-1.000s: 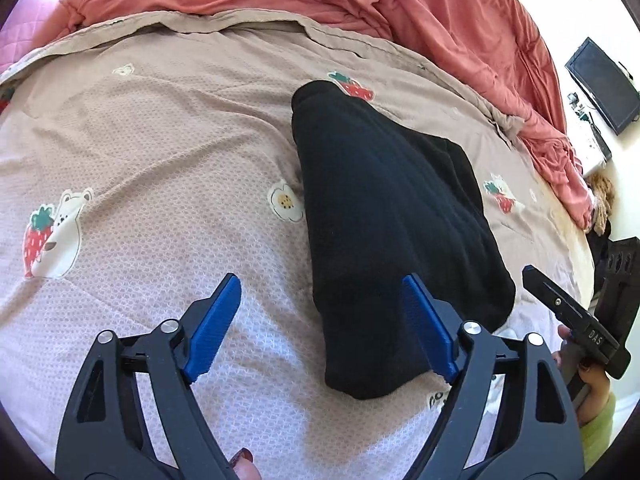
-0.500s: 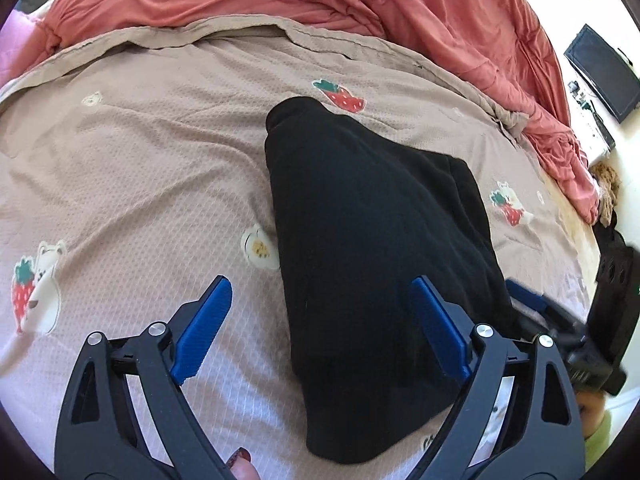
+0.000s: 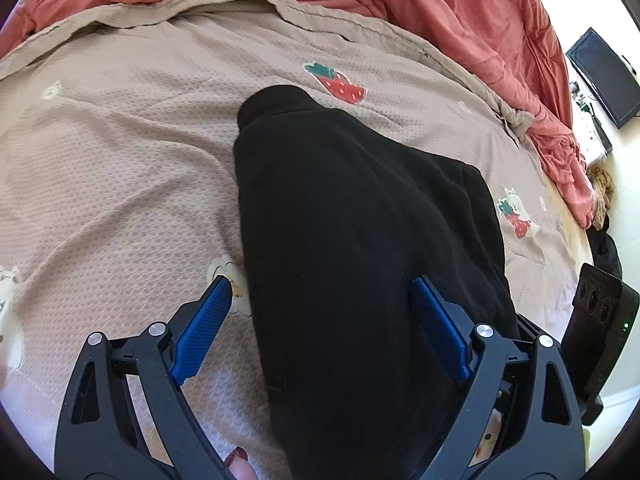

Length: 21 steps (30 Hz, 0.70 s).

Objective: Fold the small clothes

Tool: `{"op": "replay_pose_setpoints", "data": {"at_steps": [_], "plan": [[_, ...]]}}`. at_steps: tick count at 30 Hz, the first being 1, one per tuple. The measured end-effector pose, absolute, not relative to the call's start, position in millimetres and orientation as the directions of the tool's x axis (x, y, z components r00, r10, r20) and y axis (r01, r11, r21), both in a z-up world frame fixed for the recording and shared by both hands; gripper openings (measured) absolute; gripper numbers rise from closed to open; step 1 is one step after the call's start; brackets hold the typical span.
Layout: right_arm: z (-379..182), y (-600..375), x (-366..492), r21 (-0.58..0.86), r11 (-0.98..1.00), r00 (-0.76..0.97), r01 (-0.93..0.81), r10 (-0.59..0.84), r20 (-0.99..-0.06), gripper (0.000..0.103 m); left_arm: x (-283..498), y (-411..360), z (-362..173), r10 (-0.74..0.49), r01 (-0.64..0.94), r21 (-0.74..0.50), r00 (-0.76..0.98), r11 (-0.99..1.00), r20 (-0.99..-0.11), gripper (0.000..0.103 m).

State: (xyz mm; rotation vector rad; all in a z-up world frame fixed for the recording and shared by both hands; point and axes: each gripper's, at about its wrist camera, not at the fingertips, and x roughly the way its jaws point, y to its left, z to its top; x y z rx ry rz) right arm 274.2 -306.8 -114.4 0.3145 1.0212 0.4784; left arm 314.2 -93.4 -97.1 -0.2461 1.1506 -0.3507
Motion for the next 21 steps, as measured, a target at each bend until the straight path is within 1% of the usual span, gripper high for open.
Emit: {"op": "replay_pose_setpoints", "data": {"at_steps": [1, 2, 3, 4, 5, 6, 7, 8, 9, 11, 14, 21], "plan": [[-114.8, -306.1, 274.8, 0.472, 0.849, 0.432, -0.236, 0.527, -0.732, 0.095, 315.6, -94.2, -98.4, -0.398, 0.147, -0.370, 0.360, 0.917, -0.844, 0.082], [-115.2, -305.2, 275.5, 0.483, 0.841, 0.429, -0.243, 0.540, -0.724, 0.090, 317.2, -95.0, -99.8, -0.406, 0.150, -0.377, 0.355, 0.914, -0.842, 0.077], [-115.4, -304.4, 275.7, 0.495, 0.831, 0.428, -0.253, 0.555, -0.714, 0.082, 319.5, -96.1, -101.7, -0.422, 0.154, -0.394, 0.347, 0.906, -0.837, 0.074], [-115.1, -303.6, 275.5, 0.505, 0.823, 0.429, -0.261, 0.568, -0.702, 0.080, 321.0, -97.1, -102.7, -0.423, 0.152, -0.395, 0.346, 0.906, -0.837, 0.072], [-115.0, -303.1, 275.4, 0.505, 0.821, 0.431, -0.266, 0.570, -0.700, 0.077, 322.1, -98.1, -103.4, -0.423, 0.154, -0.394, 0.345, 0.906, -0.838, 0.067], [-114.8, -302.9, 274.9, 0.506, 0.819, 0.432, -0.270, 0.573, -0.697, 0.073, 322.5, -99.4, -103.4, -0.427, 0.161, -0.396, 0.345, 0.904, -0.836, 0.066], [-114.1, -303.9, 273.6, 0.516, 0.811, 0.435, -0.275, 0.584, -0.686, 0.070, 322.2, -100.2, -102.4, -0.429, 0.165, -0.396, 0.349, 0.903, -0.833, 0.060], [-112.7, -304.3, 272.9, 0.522, 0.806, 0.437, -0.280, 0.591, -0.678, 0.064, 321.4, -100.3, -100.9, -0.432, 0.169, -0.397, 0.353, 0.902, -0.830, 0.054], [-109.8, -304.8, 271.6, 0.523, 0.804, 0.445, -0.285, 0.594, -0.670, 0.060, 320.2, -100.6, -98.0, -0.431, 0.172, -0.395, 0.361, 0.902, -0.827, 0.053], [-101.7, -306.1, 269.8, 0.525, 0.801, 0.458, -0.288, 0.597, -0.659, 0.056, 317.9, -99.0, -92.8, -0.436, 0.172, -0.400, 0.369, 0.900, -0.821, 0.046], [-87.4, -305.3, 267.5, 0.524, 0.798, 0.477, -0.297, 0.600, -0.643, 0.054, 314.6, -93.8, -82.0, -0.454, 0.165, -0.424, 0.382, 0.891, -0.805, 0.043], [-61.6, -291.2, 253.4, 0.499, 0.798, 0.489, -0.337, 0.601, -0.632, 0.054, 292.9, -82.1, -46.0, -0.438, 0.174, -0.404, 0.441, 0.898, -0.783, 0.043]]}}
